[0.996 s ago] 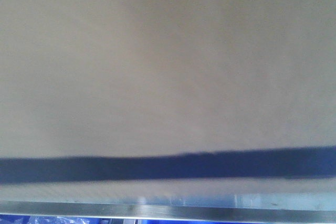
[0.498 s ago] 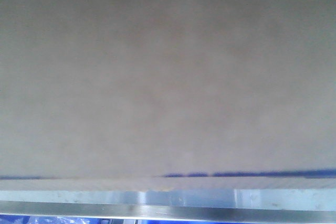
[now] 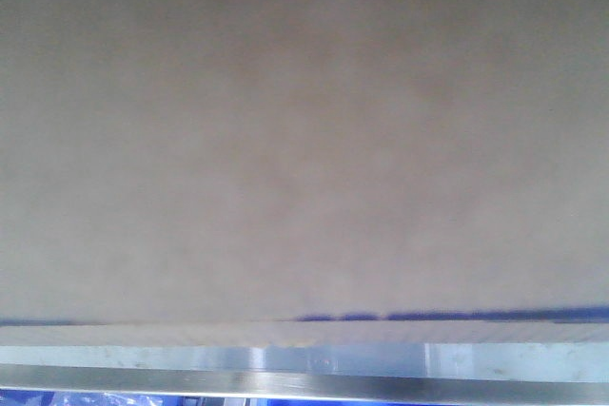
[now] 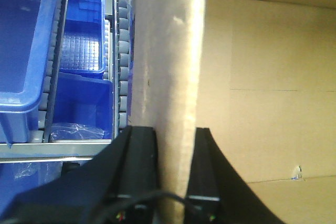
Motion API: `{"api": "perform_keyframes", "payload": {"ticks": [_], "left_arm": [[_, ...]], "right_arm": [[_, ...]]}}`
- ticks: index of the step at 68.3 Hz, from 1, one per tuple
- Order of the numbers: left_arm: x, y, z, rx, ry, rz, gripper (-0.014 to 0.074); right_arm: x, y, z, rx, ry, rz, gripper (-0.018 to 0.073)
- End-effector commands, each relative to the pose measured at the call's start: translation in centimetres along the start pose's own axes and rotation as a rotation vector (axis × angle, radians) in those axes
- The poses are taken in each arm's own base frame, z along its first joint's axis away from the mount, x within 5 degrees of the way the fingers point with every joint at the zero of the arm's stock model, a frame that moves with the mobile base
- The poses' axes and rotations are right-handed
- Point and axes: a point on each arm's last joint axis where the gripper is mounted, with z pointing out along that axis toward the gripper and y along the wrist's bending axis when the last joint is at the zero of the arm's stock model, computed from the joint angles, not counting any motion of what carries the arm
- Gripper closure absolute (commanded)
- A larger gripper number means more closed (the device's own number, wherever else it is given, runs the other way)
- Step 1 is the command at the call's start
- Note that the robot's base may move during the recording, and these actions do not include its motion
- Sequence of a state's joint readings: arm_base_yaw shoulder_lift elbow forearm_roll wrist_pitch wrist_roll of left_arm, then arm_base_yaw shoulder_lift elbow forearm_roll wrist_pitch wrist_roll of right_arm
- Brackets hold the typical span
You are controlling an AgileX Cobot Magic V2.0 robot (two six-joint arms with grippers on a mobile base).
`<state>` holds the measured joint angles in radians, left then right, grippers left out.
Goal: Grab box from left shelf to table start
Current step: 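Lift the box with both grippers and pull it off the shelf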
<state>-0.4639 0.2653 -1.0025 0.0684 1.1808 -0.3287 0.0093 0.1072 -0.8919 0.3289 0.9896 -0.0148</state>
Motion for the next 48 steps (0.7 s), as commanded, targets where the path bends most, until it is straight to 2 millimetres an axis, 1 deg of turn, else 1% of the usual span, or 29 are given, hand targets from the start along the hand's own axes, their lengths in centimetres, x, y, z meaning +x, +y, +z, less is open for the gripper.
{"api": "perform_keyframes", "payload": {"ticks": [1,48], "left_arm": [[-1.98,-0.60,-1.00,0.074,-0.188,-0.027,0.0689],[-2.01,-0.61,-0.95,0.073,-0.186,-0.027,0.0689]], "right_arm": [[-1.97,-0.27,-0.14,0.050,-0.146,-0.039,0.0501],[-1.97,-0.27,-0.14,0.050,-0.146,-0.039,0.0501]]}}
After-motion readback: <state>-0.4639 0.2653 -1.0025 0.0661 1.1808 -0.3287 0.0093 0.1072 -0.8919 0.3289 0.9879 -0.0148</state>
